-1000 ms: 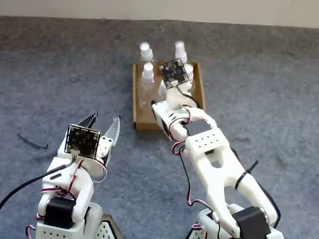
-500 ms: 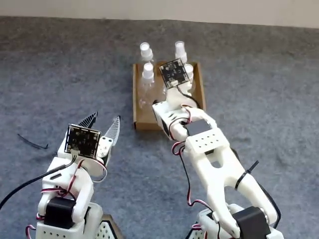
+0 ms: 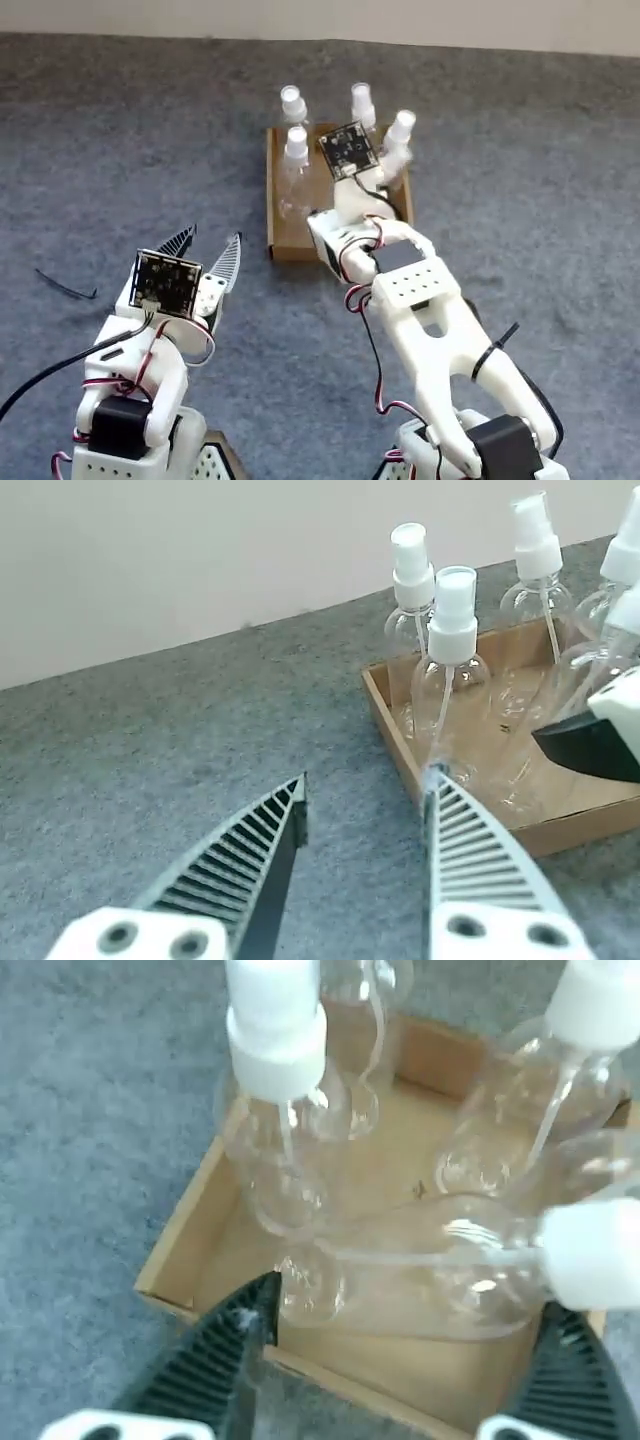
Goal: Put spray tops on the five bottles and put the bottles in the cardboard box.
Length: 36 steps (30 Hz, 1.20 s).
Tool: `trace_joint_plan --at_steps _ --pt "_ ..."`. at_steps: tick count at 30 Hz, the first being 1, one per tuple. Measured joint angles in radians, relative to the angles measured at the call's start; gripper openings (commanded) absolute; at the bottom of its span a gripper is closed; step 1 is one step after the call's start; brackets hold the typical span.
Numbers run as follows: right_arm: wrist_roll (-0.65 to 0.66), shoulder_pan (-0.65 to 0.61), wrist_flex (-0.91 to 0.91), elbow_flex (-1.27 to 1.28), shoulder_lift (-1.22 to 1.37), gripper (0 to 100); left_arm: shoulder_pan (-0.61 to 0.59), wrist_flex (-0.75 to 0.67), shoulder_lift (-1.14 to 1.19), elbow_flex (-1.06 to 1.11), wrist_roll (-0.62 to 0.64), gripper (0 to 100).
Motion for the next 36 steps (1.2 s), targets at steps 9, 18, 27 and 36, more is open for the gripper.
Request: trace_joint_plan --at_steps 9,18,27,36 --pt "0.000 -0.008 0.020 0.000 0.000 31.5 0.000 0.000 0.000 0.000 0.000 17" --pt "0.000 -0.011 0.081 -0.014 0.000 31.5 0.000 -0.002 0.000 0.000 0.000 17" --pt "0.000 0.040 0.278 -0.120 -0.203 31.4 0.000 -0.003 -0.002 0.008 0.000 17" --pt "0.000 0.256 0.425 -0.121 -0.310 31.4 0.000 -0.011 0.002 0.023 0.000 17"
